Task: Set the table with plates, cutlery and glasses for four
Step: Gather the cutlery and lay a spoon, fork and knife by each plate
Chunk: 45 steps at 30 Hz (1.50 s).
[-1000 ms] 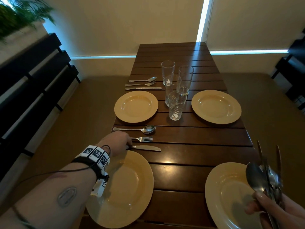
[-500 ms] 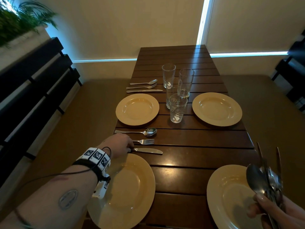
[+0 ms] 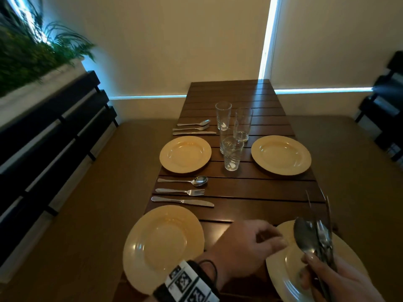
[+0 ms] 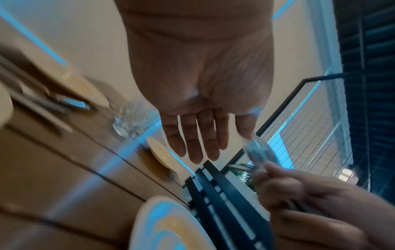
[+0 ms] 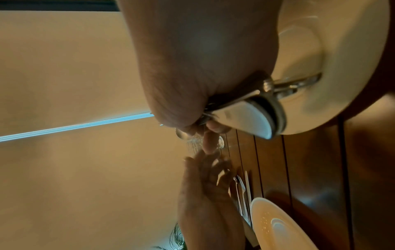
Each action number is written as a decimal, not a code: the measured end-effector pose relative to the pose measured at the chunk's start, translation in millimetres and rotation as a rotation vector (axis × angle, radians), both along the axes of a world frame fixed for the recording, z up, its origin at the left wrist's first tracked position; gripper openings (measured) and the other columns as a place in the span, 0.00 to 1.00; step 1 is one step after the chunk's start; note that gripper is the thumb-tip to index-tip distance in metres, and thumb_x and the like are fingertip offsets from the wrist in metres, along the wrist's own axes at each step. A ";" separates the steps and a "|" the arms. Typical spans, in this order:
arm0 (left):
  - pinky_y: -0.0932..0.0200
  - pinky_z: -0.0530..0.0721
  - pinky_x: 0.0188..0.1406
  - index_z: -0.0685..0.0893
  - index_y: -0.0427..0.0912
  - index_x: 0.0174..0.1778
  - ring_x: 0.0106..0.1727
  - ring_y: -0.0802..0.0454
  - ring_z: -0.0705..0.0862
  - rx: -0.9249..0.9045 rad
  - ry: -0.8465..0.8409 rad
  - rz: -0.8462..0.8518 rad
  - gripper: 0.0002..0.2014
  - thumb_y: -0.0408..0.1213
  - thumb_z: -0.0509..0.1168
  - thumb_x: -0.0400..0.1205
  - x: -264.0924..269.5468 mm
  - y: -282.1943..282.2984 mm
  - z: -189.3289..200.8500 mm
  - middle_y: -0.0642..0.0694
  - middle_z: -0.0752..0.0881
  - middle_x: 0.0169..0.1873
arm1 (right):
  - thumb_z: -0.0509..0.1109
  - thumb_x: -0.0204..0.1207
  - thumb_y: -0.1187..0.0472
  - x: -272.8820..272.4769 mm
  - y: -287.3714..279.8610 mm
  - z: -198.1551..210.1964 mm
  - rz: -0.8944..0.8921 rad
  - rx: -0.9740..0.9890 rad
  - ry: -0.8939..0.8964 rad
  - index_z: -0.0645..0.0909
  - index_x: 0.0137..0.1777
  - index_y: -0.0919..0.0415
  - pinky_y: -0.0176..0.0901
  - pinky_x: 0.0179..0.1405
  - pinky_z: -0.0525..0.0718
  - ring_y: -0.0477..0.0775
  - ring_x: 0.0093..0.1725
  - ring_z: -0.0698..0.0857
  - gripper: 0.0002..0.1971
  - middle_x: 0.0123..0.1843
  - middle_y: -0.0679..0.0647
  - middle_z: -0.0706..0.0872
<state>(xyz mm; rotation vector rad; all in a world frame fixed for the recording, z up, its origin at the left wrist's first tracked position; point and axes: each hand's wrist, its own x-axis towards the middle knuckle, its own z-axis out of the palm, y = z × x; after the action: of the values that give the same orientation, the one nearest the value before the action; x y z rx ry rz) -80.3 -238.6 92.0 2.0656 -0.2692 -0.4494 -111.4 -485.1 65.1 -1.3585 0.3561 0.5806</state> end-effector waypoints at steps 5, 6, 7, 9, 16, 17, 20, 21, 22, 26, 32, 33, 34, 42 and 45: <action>0.51 0.90 0.48 0.88 0.49 0.59 0.47 0.51 0.92 -0.361 0.179 0.239 0.11 0.50 0.69 0.86 -25.3 -56.1 6.1 0.44 0.93 0.52 | 0.82 0.62 0.45 -19.3 30.0 35.6 0.051 -0.077 -0.024 0.88 0.56 0.53 0.41 0.16 0.75 0.58 0.21 0.79 0.23 0.33 0.67 0.88; 0.51 0.90 0.45 0.88 0.46 0.57 0.43 0.52 0.91 -0.362 0.157 0.273 0.09 0.45 0.69 0.87 -26.7 -61.2 7.0 0.42 0.93 0.50 | 0.75 0.74 0.54 -24.7 25.5 35.1 0.023 -0.021 -0.032 0.85 0.59 0.59 0.39 0.12 0.71 0.57 0.17 0.75 0.15 0.32 0.67 0.87; 0.52 0.90 0.42 0.89 0.44 0.56 0.40 0.53 0.90 -0.358 0.147 0.295 0.07 0.41 0.68 0.88 -27.6 -64.7 7.0 0.40 0.93 0.48 | 0.68 0.80 0.59 -28.9 20.9 38.6 0.006 -0.013 -0.042 0.83 0.60 0.63 0.38 0.12 0.69 0.56 0.16 0.73 0.12 0.32 0.67 0.86; 0.55 0.89 0.38 0.90 0.43 0.54 0.37 0.52 0.90 -0.380 0.149 0.331 0.06 0.39 0.68 0.88 -30.9 -69.9 9.4 0.40 0.93 0.45 | 0.63 0.84 0.61 -39.4 12.7 43.0 0.053 -0.012 -0.053 0.80 0.61 0.65 0.40 0.15 0.71 0.56 0.18 0.75 0.11 0.36 0.67 0.88; 0.49 0.89 0.39 0.90 0.41 0.56 0.35 0.46 0.89 -0.525 0.125 0.413 0.06 0.36 0.68 0.88 -37.4 -79.8 32.1 0.40 0.94 0.45 | 0.62 0.85 0.59 -64.9 -9.8 57.3 0.000 -0.024 -0.123 0.78 0.61 0.66 0.41 0.16 0.70 0.53 0.18 0.73 0.12 0.35 0.63 0.88; 0.49 0.89 0.41 0.90 0.43 0.57 0.37 0.46 0.90 -0.542 0.151 0.390 0.06 0.36 0.68 0.88 -40.3 -82.2 35.3 0.40 0.94 0.46 | 0.61 0.85 0.59 -67.4 -12.3 59.3 -0.011 -0.018 -0.121 0.78 0.61 0.66 0.42 0.17 0.70 0.53 0.18 0.73 0.12 0.35 0.62 0.87; 0.50 0.91 0.43 0.86 0.47 0.63 0.42 0.50 0.90 -0.547 0.176 0.360 0.10 0.41 0.71 0.86 -50.9 -94.0 36.3 0.44 0.92 0.51 | 0.61 0.85 0.59 -73.6 -18.8 59.4 -0.023 -0.013 -0.140 0.78 0.60 0.67 0.42 0.17 0.69 0.53 0.19 0.72 0.12 0.34 0.62 0.86; 0.51 0.92 0.47 0.83 0.51 0.65 0.46 0.54 0.90 -0.474 0.092 0.384 0.14 0.42 0.73 0.85 -55.2 -98.6 31.5 0.49 0.90 0.53 | 0.62 0.85 0.59 -75.6 -20.0 59.1 -0.027 -0.023 -0.158 0.78 0.60 0.67 0.42 0.17 0.69 0.53 0.18 0.72 0.12 0.34 0.62 0.86; 0.54 0.91 0.52 0.80 0.54 0.66 0.51 0.58 0.88 -0.353 -0.078 0.408 0.16 0.44 0.74 0.83 -59.4 -101.6 25.2 0.55 0.86 0.57 | 0.63 0.84 0.60 -77.2 -22.3 57.8 -0.035 -0.028 -0.167 0.78 0.59 0.68 0.41 0.17 0.69 0.53 0.18 0.72 0.12 0.34 0.63 0.86; 0.63 0.77 0.61 0.85 0.59 0.55 0.64 0.62 0.77 0.101 -0.890 0.088 0.09 0.49 0.71 0.79 -74.8 -102.8 15.8 0.60 0.79 0.61 | 0.67 0.81 0.59 -81.9 -29.5 60.8 -0.026 -0.012 -0.146 0.79 0.59 0.68 0.39 0.15 0.71 0.53 0.17 0.73 0.13 0.34 0.64 0.86; 0.54 0.67 0.73 0.89 0.60 0.55 0.61 0.62 0.84 0.335 -1.043 -0.502 0.09 0.47 0.65 0.83 -62.7 -98.2 25.7 0.64 0.90 0.54 | 0.74 0.68 0.54 -94.3 -42.7 63.7 -0.030 -0.003 -0.142 0.84 0.60 0.66 0.51 0.35 0.79 0.62 0.33 0.82 0.23 0.37 0.68 0.89; 0.55 0.67 0.74 0.89 0.60 0.53 0.60 0.62 0.84 0.364 -1.037 -0.556 0.08 0.47 0.65 0.84 -58.3 -98.7 27.0 0.64 0.90 0.53 | 0.77 0.67 0.53 -96.1 -44.2 63.7 -0.034 0.008 -0.134 0.83 0.63 0.66 0.52 0.40 0.81 0.64 0.36 0.84 0.26 0.37 0.70 0.89; 0.55 0.67 0.74 0.90 0.60 0.52 0.60 0.62 0.84 0.386 -1.027 -0.606 0.08 0.47 0.65 0.85 -53.5 -99.9 27.0 0.63 0.90 0.52 | 0.82 0.65 0.50 -97.5 -45.9 64.0 -0.034 0.027 -0.123 0.83 0.64 0.65 0.52 0.41 0.82 0.64 0.37 0.86 0.30 0.38 0.72 0.88; 0.62 0.78 0.60 0.93 0.56 0.55 0.55 0.61 0.82 0.354 -0.789 -0.397 0.11 0.49 0.67 0.83 17.3 -85.1 6.6 0.61 0.91 0.49 | 0.73 0.73 0.63 -93.0 -79.0 59.8 -0.226 0.033 -0.085 0.81 0.57 0.71 0.43 0.27 0.87 0.62 0.30 0.91 0.16 0.37 0.75 0.89; 0.61 0.77 0.56 0.94 0.55 0.57 0.56 0.57 0.83 0.431 -0.582 -0.207 0.10 0.46 0.70 0.83 67.8 -87.4 -13.9 0.56 0.91 0.51 | 0.66 0.81 0.68 -85.9 -93.9 51.2 -0.263 -0.071 -0.083 0.82 0.54 0.67 0.45 0.29 0.85 0.63 0.31 0.89 0.06 0.38 0.77 0.89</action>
<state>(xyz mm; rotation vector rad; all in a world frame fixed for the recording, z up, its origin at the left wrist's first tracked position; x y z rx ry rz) -12.4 -326.0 78.1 2.5746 -0.7945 -0.0073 -197.4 -579.0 116.4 -1.3722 0.4833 0.2949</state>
